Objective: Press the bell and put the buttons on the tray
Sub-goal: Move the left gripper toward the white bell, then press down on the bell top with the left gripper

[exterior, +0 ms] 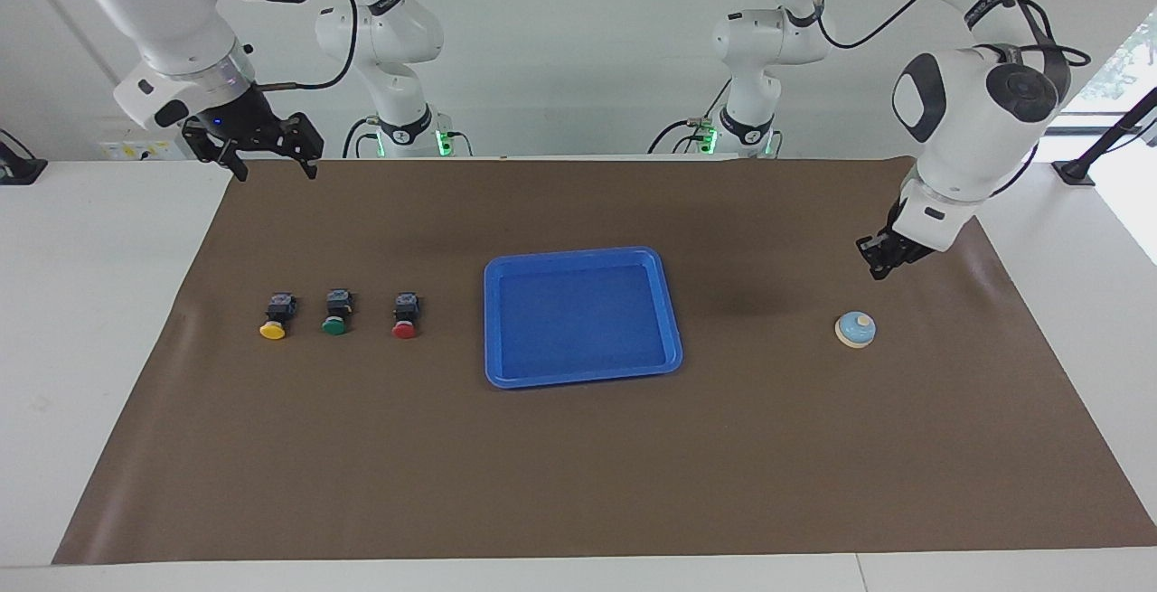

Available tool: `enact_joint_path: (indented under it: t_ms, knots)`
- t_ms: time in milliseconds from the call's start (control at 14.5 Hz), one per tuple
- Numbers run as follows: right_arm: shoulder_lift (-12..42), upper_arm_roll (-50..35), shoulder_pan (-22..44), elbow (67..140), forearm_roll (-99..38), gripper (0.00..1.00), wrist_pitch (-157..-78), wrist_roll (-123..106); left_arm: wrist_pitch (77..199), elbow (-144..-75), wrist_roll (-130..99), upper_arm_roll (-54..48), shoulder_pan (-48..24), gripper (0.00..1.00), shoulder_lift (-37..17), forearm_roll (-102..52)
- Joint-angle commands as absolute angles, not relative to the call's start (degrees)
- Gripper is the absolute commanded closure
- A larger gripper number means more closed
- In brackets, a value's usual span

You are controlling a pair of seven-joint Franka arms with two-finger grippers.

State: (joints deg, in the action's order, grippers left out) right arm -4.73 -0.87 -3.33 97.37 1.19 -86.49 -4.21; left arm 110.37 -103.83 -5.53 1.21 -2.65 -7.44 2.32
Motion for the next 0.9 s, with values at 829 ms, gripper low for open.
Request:
enact_joint_path:
  t_ms: [829]
  knots:
    - [-4.9,-1.4,-3.6,97.2,1.2,0.0,-86.7,-5.2,125.6,-112.8,-4.5,0.8,1.1,1.0,-13.6,2.7]
